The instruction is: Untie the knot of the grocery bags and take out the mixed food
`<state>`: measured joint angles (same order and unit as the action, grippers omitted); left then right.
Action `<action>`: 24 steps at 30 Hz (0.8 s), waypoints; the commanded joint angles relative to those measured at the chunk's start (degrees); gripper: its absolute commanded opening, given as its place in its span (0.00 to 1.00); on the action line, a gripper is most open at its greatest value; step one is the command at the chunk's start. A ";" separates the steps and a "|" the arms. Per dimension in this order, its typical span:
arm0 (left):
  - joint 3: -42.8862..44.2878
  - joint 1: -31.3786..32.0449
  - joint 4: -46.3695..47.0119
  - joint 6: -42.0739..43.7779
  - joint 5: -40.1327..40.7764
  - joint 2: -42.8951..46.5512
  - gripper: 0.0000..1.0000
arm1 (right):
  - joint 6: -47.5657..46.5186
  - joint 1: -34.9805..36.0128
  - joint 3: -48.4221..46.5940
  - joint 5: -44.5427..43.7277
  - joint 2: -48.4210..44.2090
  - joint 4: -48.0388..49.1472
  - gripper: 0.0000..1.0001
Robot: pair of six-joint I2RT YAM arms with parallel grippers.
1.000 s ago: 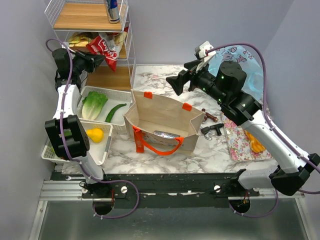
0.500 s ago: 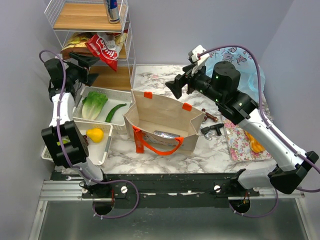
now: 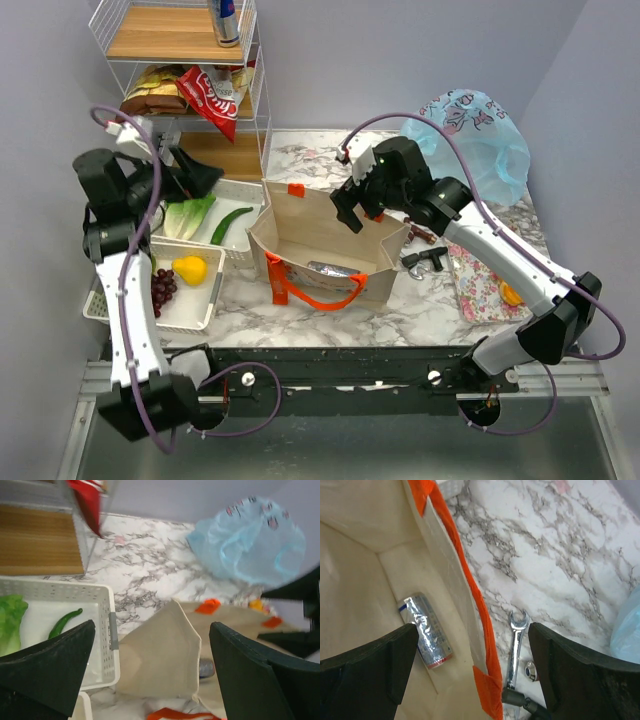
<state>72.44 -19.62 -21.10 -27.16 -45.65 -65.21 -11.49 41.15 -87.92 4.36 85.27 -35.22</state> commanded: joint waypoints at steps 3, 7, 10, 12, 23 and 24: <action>-5.02 15.40 -17.86 47.19 -8.62 14.28 0.99 | -4.73 -0.19 4.15 0.03 0.28 -5.68 0.86; -5.59 28.32 -26.07 62.48 -4.37 17.30 0.99 | -4.36 -0.21 3.01 1.62 0.59 -4.86 0.27; -6.09 34.74 -26.80 65.94 -0.34 16.81 0.99 | -3.96 -0.23 -0.33 5.45 0.32 -2.60 0.01; -7.38 39.39 -25.29 67.84 4.55 16.91 0.98 | -2.63 -0.25 -1.72 10.00 -1.29 0.36 0.01; -25.75 65.27 -27.30 80.36 27.52 17.52 0.79 | -3.41 -0.24 11.55 17.87 -13.99 10.37 0.01; -27.89 66.80 -26.09 80.51 29.48 18.01 0.79 | -3.22 -0.19 12.32 17.88 -14.65 11.11 0.01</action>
<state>51.83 40.75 -46.17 46.48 -27.09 -50.76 -14.09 41.12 -79.02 18.37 74.72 -31.83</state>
